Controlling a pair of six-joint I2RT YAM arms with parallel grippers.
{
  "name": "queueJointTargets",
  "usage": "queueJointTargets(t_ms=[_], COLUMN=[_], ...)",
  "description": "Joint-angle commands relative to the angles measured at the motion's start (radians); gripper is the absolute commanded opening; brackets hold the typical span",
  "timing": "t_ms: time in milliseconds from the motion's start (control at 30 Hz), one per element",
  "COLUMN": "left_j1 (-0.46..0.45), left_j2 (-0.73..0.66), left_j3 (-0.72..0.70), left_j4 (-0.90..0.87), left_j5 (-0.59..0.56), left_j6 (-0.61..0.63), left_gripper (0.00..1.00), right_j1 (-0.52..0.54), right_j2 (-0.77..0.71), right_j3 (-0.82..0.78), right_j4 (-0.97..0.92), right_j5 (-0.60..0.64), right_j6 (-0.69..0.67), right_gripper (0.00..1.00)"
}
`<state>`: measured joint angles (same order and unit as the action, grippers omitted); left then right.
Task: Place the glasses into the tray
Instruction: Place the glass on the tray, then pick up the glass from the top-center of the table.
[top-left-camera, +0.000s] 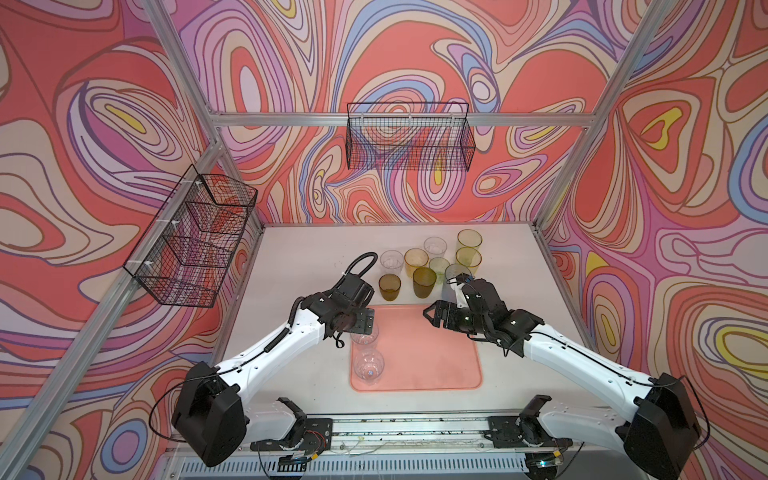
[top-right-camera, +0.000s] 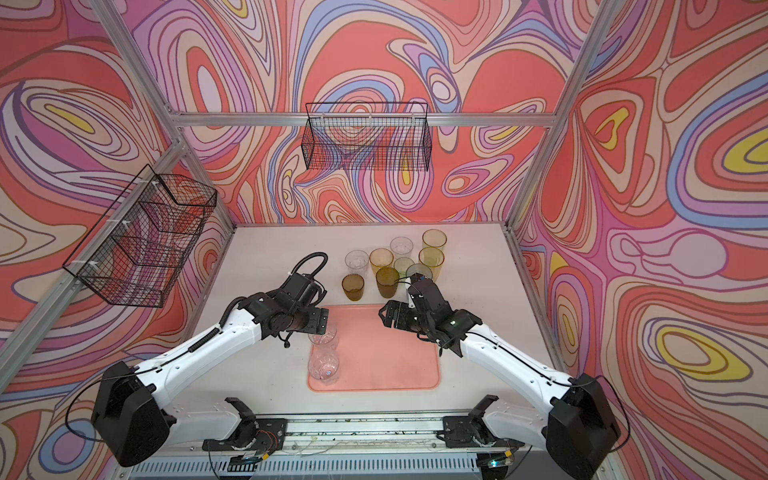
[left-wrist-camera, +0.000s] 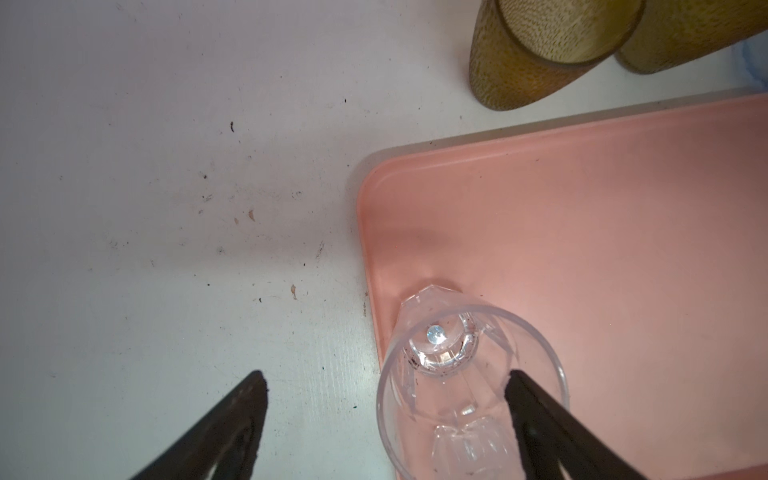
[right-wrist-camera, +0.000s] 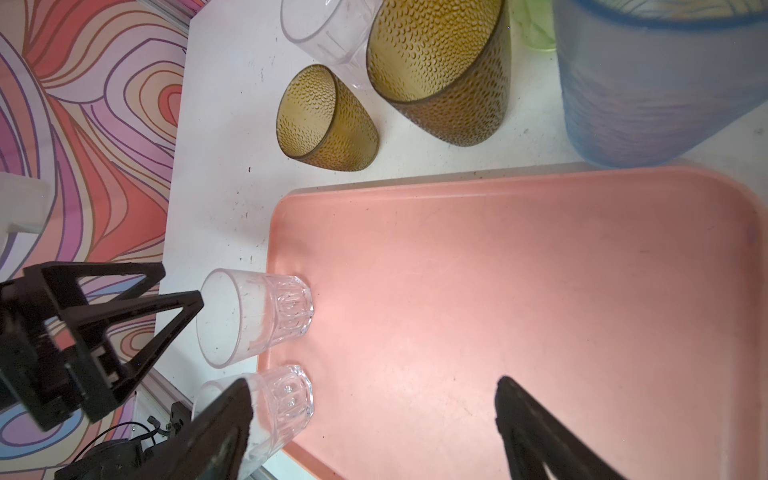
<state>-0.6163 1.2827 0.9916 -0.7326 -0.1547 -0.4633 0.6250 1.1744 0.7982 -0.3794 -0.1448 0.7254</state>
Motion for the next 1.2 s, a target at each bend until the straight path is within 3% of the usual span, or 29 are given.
queueJointTargets(t_ms=[0,133,500,933,1167], left_j1=[-0.006,-0.006,-0.005,-0.002,-0.002], left_j2=[-0.059,-0.130,-0.223,-0.346,-0.425], left_j3=[0.036,0.047,0.050,-0.082,-0.134], left_j4=[-0.035,-0.045,-0.119,-0.013,0.003], left_j5=[0.069,0.130,0.133,0.127,0.095], left_j6=[0.006,0.001,0.074,0.143,0.123], left_gripper=[1.00,1.00,1.00,1.00,1.00], right_j1=[0.007,0.007,0.008,0.031,0.039], right_j2=[-0.008,-0.018,0.036,0.299,0.434], right_j3=[0.009,0.015,0.120,0.300,0.374], right_j4=[-0.030,-0.046,-0.102,-0.044,0.003], right_j5=[0.025,0.039,0.046,-0.013,-0.025], right_j6=[-0.002,0.001,-0.023,-0.012,0.021], right_gripper=[0.94,0.94,0.93,0.91,0.79])
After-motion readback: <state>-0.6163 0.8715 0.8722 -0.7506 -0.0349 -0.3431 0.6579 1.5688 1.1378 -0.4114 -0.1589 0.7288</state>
